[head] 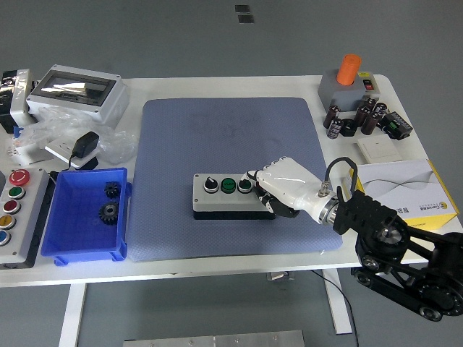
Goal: Pick up the button,place it on the desk,press the button,press the button
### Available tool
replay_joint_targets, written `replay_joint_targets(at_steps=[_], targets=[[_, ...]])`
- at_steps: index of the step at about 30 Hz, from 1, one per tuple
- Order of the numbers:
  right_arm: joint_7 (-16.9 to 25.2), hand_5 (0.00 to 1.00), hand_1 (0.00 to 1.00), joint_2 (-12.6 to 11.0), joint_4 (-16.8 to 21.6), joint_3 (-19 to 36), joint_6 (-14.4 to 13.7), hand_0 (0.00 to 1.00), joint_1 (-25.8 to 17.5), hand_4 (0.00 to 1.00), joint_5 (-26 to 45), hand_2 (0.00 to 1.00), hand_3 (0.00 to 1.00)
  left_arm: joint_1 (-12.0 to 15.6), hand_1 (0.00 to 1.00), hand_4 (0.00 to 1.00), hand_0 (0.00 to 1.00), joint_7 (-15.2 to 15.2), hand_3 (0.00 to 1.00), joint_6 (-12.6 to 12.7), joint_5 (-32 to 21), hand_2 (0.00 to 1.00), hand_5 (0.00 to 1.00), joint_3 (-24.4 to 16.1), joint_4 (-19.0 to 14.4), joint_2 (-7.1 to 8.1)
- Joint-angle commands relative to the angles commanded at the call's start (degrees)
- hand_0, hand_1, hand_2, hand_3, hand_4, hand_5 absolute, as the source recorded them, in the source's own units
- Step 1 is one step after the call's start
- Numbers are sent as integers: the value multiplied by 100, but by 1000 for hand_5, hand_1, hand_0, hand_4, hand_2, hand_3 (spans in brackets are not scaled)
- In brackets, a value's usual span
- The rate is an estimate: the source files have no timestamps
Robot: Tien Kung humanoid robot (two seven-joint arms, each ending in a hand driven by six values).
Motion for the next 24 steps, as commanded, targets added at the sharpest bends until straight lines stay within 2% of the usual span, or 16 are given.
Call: replay_joint_targets(at_steps=[10, 14, 19, 24], targets=[[113, 2, 142, 3, -2, -87, -49, 130, -42, 171, 330, 162, 697, -1, 682, 745, 677, -7, 675, 0, -22, 600, 340, 21, 0, -1], [231, 2, 142, -8, 65, -13, -171, 130, -35, 173, 447, 161, 695, 3, 682, 747, 677, -3, 676, 0, -19, 600, 342, 16, 0, -3], [518, 2, 142, -42, 212, 278, -530, 130, -23, 172, 746, 161, 694, 5, 682, 747, 677, 3, 676, 3, -2, 601, 342, -6, 0, -3], [897, 2, 140, -43, 254, 681, -1026, 130, -85, 179, 1207, 161, 694, 9, 682, 747, 677, 6, 677, 4, -9, 600, 341, 2, 0, -6]])
